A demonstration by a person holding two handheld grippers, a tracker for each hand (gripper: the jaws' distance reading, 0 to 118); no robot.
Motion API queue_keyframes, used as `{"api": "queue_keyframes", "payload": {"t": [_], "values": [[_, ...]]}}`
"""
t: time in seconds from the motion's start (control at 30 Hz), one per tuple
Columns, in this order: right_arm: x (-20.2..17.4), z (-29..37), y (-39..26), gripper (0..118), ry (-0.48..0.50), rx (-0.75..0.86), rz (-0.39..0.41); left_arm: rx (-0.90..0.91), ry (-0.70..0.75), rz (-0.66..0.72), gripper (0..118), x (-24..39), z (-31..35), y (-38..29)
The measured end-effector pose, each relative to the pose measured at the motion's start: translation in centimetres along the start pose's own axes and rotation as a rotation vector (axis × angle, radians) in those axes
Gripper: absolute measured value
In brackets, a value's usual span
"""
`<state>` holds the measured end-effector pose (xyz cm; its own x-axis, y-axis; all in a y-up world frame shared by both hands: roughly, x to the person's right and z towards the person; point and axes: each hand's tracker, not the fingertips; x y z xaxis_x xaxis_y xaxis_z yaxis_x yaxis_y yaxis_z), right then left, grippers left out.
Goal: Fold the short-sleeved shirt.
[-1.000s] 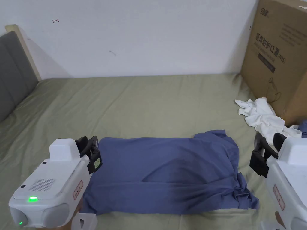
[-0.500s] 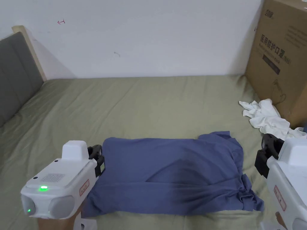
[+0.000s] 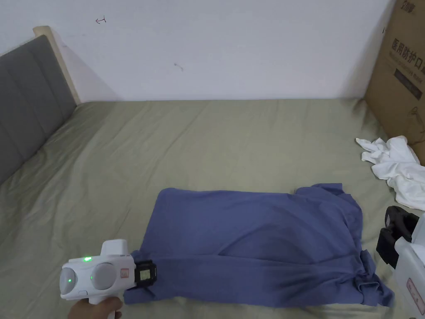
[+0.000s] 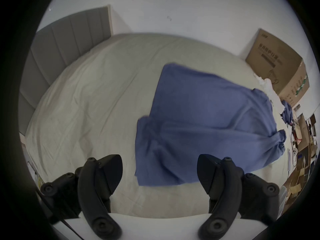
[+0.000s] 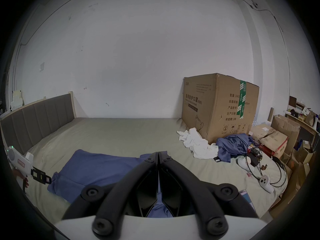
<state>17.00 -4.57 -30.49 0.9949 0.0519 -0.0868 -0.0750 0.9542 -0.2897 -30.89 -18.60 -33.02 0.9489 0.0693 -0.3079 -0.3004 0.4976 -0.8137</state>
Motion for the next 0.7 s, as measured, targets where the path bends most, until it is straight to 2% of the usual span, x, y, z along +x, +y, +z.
{"api": "queue_keyframes", "payload": {"t": [0.23, 0.33, 0.4, 0.43, 0.47, 0.53, 0.57, 0.6, 0.63, 0.67, 0.7], "values": [[0.1, -1.6, -1.1, 0, 0.006, -0.054, -0.008, -0.087, 0.042, 0.027, 91, -0.1, -3.5, -2.0], [0.5, -2.1, -1.7, 0, 0.005, -0.078, -0.004, -0.1, 0.022, 0.039, 57, 0.0, -4.0, -2.5], [1.0, -2.5, -2.3, 0, -0.001, -0.102, -0.014, -0.072, 0.025, 0.013, 39, 0.6, -3.3, -2.5], [1.4, -2.8, -2.7, 0, -0.005, -0.114, -0.025, -0.064, 0.014, -0.004, 18, 0.7, -3.1, -2.4], [1.9, -3.3, -3.3, 0, -0.013, -0.132, -0.035, -0.063, -0.013, -0.008, 5, 0.7, -3.0, -2.2], [2.8, -4.8, -4.7, 1, -0.034, -0.211, -0.054, -0.058, -0.02, -0.004, 4, 0.8, -2.4, -1.8], [3.4, -5.8, -5.7, 6, -0.03, -0.271, -0.058, -0.031, -0.036, -0.005, 4, 0.7, -1.9, -1.7], [4.0, -6.7, -6.9, 17, -0.027, -0.321, -0.07, 0.001, -0.033, -0.007, 4, 0.7, -1.3, -1.6], [4.6, -7.6, -8.1, 38, -0.041, -0.363, -0.079, 0.007, -0.032, -0.012, 4, 0.8, -0.8, -1.5], [5.0, -8.5, -9.3, 70, -0.032, -0.429, -0.079, 0.016, -0.037, -0.019, 4, 0.8, -0.3, -1.3], [5.4, -9.2, -10.6, 87, -0.037, -0.456, -0.085, 0.026, -0.043, -0.023, 4, 0.6, 0.1, -1.2]]}}
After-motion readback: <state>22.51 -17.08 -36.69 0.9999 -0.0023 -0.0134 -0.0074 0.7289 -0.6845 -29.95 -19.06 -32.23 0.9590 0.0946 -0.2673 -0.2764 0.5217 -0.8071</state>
